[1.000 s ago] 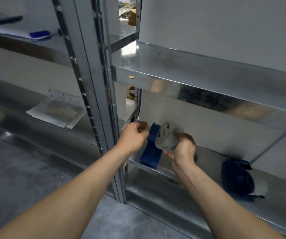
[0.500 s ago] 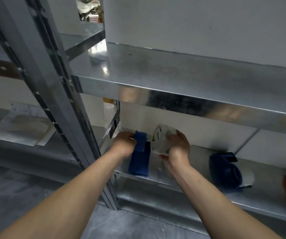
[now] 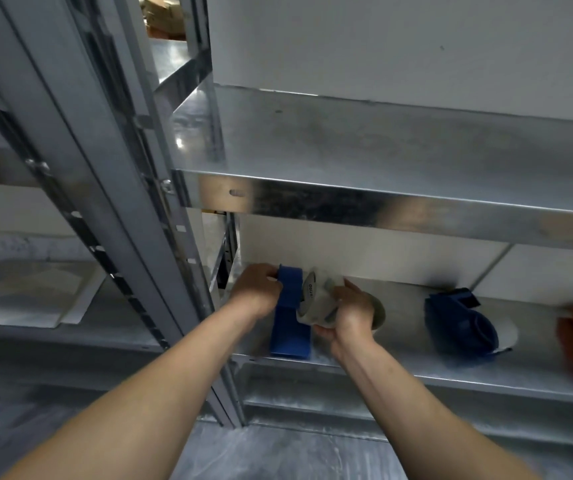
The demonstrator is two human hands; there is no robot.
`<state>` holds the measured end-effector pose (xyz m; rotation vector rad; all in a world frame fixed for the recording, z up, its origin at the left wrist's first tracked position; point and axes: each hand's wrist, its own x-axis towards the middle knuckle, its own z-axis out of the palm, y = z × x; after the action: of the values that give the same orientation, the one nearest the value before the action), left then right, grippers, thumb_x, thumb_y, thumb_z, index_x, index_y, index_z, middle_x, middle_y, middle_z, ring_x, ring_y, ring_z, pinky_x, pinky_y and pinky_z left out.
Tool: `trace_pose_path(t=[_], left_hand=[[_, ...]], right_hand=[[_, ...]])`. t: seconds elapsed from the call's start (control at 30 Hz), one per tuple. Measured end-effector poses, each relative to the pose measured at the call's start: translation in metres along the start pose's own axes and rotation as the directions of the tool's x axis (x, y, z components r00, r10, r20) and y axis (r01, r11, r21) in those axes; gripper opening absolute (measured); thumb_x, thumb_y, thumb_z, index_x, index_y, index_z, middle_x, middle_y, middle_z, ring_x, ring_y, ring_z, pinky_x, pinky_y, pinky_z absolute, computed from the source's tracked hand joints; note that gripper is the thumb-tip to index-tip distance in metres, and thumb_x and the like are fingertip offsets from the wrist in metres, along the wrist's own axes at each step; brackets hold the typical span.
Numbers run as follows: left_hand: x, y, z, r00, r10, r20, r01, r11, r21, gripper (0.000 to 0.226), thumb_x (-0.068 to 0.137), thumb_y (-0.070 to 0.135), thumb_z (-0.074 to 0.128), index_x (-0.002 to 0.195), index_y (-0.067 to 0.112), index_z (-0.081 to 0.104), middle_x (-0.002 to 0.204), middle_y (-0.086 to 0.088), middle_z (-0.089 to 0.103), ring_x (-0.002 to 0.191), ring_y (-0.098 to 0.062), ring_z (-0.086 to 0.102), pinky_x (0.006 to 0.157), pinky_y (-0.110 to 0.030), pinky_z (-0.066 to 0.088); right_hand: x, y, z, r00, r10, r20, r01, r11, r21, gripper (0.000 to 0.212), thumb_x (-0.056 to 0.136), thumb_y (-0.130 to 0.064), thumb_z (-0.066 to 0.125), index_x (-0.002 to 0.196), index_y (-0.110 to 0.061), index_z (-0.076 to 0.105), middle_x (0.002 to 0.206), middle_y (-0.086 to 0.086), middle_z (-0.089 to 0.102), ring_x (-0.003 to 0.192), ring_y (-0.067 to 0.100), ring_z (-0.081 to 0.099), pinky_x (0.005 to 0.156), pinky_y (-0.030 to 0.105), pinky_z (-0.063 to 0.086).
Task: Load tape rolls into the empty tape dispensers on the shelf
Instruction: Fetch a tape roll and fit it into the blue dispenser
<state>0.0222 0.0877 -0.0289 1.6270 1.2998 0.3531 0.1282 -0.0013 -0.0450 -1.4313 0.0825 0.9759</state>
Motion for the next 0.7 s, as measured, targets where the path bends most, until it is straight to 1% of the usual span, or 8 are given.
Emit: trace_pose_path(t=[0.2,0.3,0.4,0.47,0.53,0.57,0.63,0.7], left_hand=[[-0.002,0.001,-0.002,0.998,0.027,0.065,-0.028,1.0,0.007,0.029,0.093,0.006,0.047,0.113,0.016,0.065,0.099,-0.009,0.066,0.087,-0.027,0.063,0.064,-0.03,0.048],[-0.003,0.001,-0.002,0.997,0.028,0.072,-0.028,1.0,-0.002,0.03,0.093,0.007,0.047,0.116,0.017,0.064,0.104,-0.01,0.066,0.093,-0.029,0.064,0.066,-0.033,0.05],[-0.005,0.002,-0.005,0.997,0.022,0.072,-0.021,1.0,-0.016,0.029,0.095,0.007,0.047,0.116,0.017,0.063,0.107,-0.009,0.066,0.097,-0.029,0.065,0.063,-0.03,0.05],[-0.006,0.002,-0.007,0.997,0.021,0.075,-0.019,0.999,-0.027,0.029,0.095,0.007,0.047,0.117,0.016,0.064,0.106,-0.008,0.066,0.097,-0.028,0.064,0.064,-0.029,0.05],[-0.006,0.003,-0.005,0.996,0.018,0.085,-0.015,0.999,-0.035,0.03,0.095,0.007,0.048,0.119,0.016,0.064,0.106,-0.008,0.066,0.097,-0.027,0.064,0.065,-0.03,0.051],[-0.006,0.004,-0.004,0.995,0.017,0.098,-0.014,0.999,-0.035,0.03,0.095,0.008,0.049,0.119,0.017,0.065,0.107,-0.007,0.067,0.097,-0.027,0.065,0.064,-0.028,0.051],[-0.006,0.006,-0.002,0.994,0.004,0.113,0.001,0.999,-0.046,0.027,0.096,0.011,0.048,0.113,0.017,0.068,0.104,-0.008,0.07,0.092,-0.026,0.067,0.059,-0.026,0.049],[-0.006,0.007,-0.001,0.992,-0.052,0.112,0.066,0.991,-0.12,0.028,0.099,0.015,0.042,0.106,0.011,0.069,0.096,-0.013,0.073,0.081,-0.027,0.07,0.058,-0.028,0.051]], right_hand=[[-0.002,0.004,0.006,1.0,0.02,-0.017,-0.02,1.0,0.006,0.028,0.092,-0.016,0.045,0.103,-0.03,0.066,0.107,0.012,0.068,0.101,0.037,0.062,0.089,0.061,0.055],[-0.006,0.004,0.011,0.999,0.031,-0.032,-0.032,0.999,-0.016,0.03,0.091,-0.015,0.043,0.104,-0.03,0.066,0.106,0.011,0.068,0.099,0.035,0.063,0.089,0.058,0.055],[-0.007,0.002,0.014,0.998,0.039,-0.039,-0.041,0.999,-0.033,0.029,0.092,-0.016,0.041,0.1,-0.032,0.065,0.106,0.011,0.067,0.099,0.035,0.063,0.088,0.06,0.055],[-0.006,0.002,0.015,0.998,0.041,-0.039,-0.042,0.998,-0.037,0.028,0.093,-0.017,0.04,0.097,-0.032,0.064,0.105,0.011,0.067,0.099,0.035,0.062,0.088,0.056,0.056],[-0.008,0.001,0.019,1.0,0.025,-0.01,-0.025,0.998,-0.054,0.027,0.093,-0.017,0.041,0.093,-0.031,0.065,0.103,0.012,0.068,0.095,0.034,0.063,0.083,0.05,0.056],[-0.01,0.001,0.022,1.0,0.013,0.004,-0.012,0.996,-0.084,0.027,0.093,-0.018,0.042,0.092,-0.03,0.066,0.1,0.012,0.069,0.093,0.033,0.064,0.081,0.049,0.056],[-0.013,0.002,0.028,1.0,-0.008,0.029,0.012,0.989,-0.149,0.026,0.095,-0.028,0.044,0.098,-0.029,0.069,0.1,0.012,0.072,0.092,0.032,0.066,0.08,0.047,0.058],[-0.014,0.002,0.031,0.999,-0.004,0.035,0.011,0.978,-0.21,0.034,0.096,-0.046,0.043,0.107,-0.027,0.068,0.104,0.009,0.073,0.095,0.03,0.066,0.087,0.047,0.058]])
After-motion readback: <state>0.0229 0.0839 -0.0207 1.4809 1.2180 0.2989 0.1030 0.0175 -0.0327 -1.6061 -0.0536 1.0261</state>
